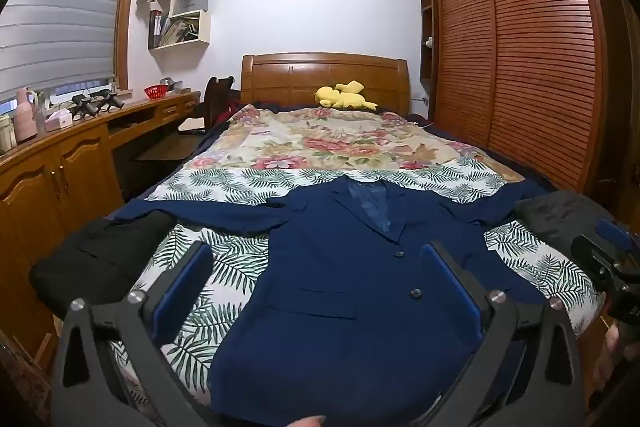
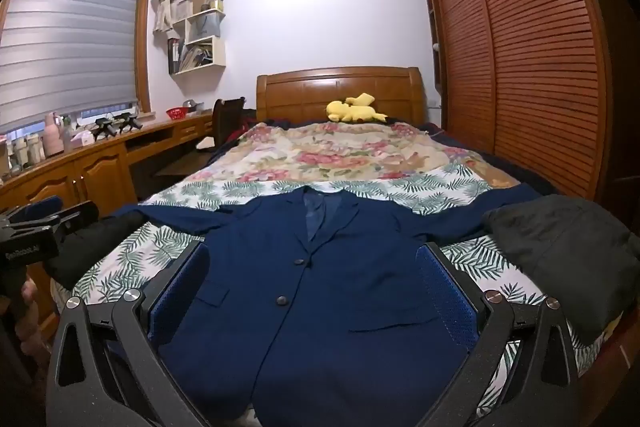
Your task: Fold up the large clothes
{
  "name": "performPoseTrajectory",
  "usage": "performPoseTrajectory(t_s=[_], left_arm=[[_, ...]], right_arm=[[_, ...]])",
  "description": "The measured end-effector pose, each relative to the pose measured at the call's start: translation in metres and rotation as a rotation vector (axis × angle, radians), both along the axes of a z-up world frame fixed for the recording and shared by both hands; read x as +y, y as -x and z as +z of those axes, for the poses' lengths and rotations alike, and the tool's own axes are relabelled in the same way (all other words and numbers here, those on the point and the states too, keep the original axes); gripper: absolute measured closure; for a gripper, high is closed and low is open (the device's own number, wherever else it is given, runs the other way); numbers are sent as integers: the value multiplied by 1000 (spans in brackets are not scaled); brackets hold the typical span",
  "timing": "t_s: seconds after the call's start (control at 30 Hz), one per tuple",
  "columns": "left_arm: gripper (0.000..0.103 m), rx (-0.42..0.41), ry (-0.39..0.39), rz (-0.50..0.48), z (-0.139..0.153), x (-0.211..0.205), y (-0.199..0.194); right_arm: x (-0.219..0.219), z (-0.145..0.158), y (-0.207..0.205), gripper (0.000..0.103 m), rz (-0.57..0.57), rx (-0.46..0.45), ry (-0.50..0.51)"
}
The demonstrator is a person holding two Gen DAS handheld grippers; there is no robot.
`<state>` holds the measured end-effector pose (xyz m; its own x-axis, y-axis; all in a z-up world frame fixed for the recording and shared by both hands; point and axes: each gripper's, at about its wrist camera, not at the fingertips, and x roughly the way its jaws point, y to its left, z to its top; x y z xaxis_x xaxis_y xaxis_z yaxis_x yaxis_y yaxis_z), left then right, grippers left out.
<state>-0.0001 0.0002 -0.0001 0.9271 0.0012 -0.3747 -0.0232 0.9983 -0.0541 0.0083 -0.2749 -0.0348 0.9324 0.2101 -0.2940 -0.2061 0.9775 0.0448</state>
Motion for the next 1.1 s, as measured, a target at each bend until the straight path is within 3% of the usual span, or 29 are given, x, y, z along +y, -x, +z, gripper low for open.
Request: performPoseTrajectory(t_s=[0.53,1.1], left_arm=[[0,-6,-20,7,11,5,4],[0,-19,-27,20,4,-2,5]], right_arm=[[-1,-2,-5,0,-14,4,-4],[-1,-2,-11,0,-17,-2,-3]])
